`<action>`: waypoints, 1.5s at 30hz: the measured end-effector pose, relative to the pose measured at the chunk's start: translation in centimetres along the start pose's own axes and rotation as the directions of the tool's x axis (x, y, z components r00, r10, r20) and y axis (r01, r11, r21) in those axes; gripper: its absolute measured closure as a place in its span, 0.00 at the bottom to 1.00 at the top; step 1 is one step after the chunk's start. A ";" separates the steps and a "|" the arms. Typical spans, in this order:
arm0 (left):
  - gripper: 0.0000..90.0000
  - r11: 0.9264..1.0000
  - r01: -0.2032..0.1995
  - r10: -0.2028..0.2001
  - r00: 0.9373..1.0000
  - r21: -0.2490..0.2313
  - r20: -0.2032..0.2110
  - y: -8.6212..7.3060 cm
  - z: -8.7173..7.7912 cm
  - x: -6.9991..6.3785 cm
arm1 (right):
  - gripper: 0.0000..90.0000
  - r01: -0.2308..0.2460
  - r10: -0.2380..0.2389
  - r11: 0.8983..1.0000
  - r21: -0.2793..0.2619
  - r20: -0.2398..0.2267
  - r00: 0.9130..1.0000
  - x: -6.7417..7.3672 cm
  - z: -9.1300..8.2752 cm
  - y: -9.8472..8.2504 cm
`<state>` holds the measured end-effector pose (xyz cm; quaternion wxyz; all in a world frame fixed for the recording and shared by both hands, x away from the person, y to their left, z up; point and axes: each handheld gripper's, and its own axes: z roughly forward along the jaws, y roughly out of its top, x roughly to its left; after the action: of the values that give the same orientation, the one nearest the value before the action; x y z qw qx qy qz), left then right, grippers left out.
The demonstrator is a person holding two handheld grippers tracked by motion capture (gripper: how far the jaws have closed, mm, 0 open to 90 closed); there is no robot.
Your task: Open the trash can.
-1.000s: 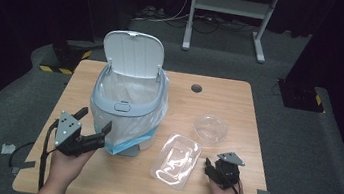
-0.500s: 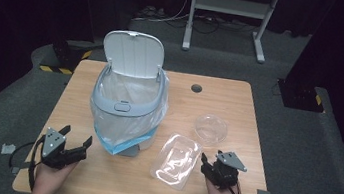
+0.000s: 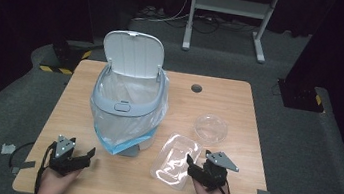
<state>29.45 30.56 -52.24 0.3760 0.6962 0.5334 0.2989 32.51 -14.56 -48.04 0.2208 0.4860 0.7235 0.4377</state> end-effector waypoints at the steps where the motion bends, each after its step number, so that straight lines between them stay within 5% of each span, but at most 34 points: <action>1: 0.18 1.000 0.000 0.000 1.000 0.000 0.000 0.0 0.0 0.0 | 0.30 0.000 0.000 1.000 0.000 0.000 1.000 0.0 0.0 0.0; 4: 0.17 1.000 -0.006 0.006 1.000 0.030 -0.008 0.0 0.3 -0.2 | 0.30 -0.025 0.025 0.999 0.023 -0.013 1.000 0.1 0.4 -0.2; 25: 0.19 0.999 -0.006 0.006 1.000 0.031 -0.008 0.0 0.4 -0.2 | 0.35 -0.113 0.123 0.989 0.094 -0.107 0.987 0.0 1.3 -0.7; 36: 0.20 0.999 -0.014 0.015 1.000 0.038 -0.007 0.0 0.4 -0.3 | 0.59 -0.121 0.125 0.992 0.044 -0.105 0.987 0.1 0.3 -0.1; 45: 0.20 0.999 -0.015 0.015 1.000 0.040 -0.007 0.0 0.4 -0.3 | 0.63 -0.104 0.103 0.995 -0.006 -0.085 0.991 0.3 -0.3 0.1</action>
<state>29.72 30.23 -52.48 0.3577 0.7066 0.5354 0.2934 32.26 -14.40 -47.78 0.1692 0.5028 0.7037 0.4726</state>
